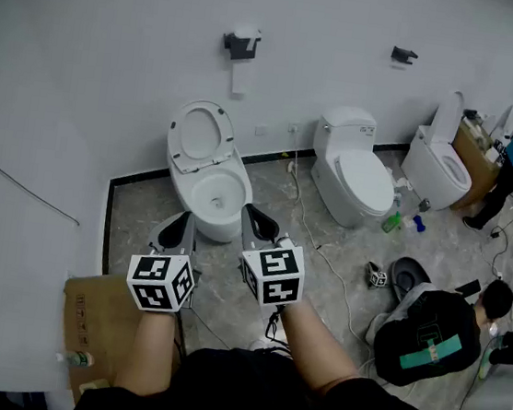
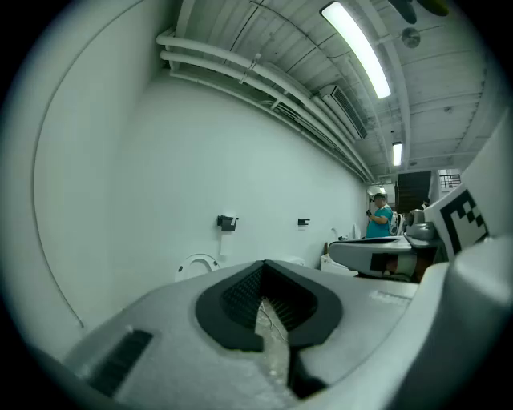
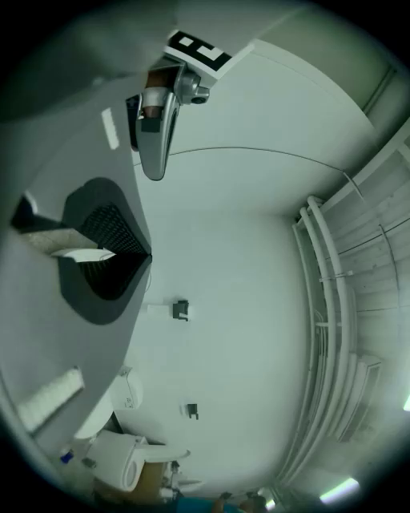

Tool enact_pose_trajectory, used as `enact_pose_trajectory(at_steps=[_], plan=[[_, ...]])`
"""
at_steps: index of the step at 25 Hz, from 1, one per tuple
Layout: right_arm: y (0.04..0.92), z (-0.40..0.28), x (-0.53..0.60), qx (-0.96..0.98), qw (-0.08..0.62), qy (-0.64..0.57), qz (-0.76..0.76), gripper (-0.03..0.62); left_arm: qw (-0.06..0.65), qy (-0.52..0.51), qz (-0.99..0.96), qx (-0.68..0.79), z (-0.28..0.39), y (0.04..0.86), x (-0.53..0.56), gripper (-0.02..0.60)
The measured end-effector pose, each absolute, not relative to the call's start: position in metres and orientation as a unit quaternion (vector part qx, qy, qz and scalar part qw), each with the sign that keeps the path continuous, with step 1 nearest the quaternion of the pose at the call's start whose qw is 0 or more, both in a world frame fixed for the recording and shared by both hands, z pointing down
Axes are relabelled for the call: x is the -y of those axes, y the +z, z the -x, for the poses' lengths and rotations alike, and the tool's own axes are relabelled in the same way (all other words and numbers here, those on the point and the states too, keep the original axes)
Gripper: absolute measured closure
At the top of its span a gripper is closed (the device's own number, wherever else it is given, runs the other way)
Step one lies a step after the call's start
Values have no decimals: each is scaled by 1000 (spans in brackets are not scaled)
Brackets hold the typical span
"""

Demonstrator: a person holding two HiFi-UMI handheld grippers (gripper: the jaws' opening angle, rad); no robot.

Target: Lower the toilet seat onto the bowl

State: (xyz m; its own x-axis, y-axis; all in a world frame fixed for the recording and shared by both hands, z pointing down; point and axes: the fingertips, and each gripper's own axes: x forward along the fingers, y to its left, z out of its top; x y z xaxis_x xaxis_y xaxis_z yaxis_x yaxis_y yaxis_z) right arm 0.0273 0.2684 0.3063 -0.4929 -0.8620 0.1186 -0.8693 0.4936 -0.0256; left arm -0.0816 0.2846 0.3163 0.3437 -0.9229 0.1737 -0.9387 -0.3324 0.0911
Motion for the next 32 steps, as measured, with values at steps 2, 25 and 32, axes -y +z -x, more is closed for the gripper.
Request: enact_pose_trajectory(at_steps=[2, 25, 32], plan=[[309, -26, -266, 863, 46, 45, -501, 588, 87, 48, -816, 570, 82, 317, -283, 575], [328, -76, -237, 865, 37, 80, -493, 586, 93, 61, -814, 570, 26, 327, -249, 575], [327, -83, -219, 867, 38, 78, -491, 586, 91, 66, -812, 573, 24, 331, -229, 575]])
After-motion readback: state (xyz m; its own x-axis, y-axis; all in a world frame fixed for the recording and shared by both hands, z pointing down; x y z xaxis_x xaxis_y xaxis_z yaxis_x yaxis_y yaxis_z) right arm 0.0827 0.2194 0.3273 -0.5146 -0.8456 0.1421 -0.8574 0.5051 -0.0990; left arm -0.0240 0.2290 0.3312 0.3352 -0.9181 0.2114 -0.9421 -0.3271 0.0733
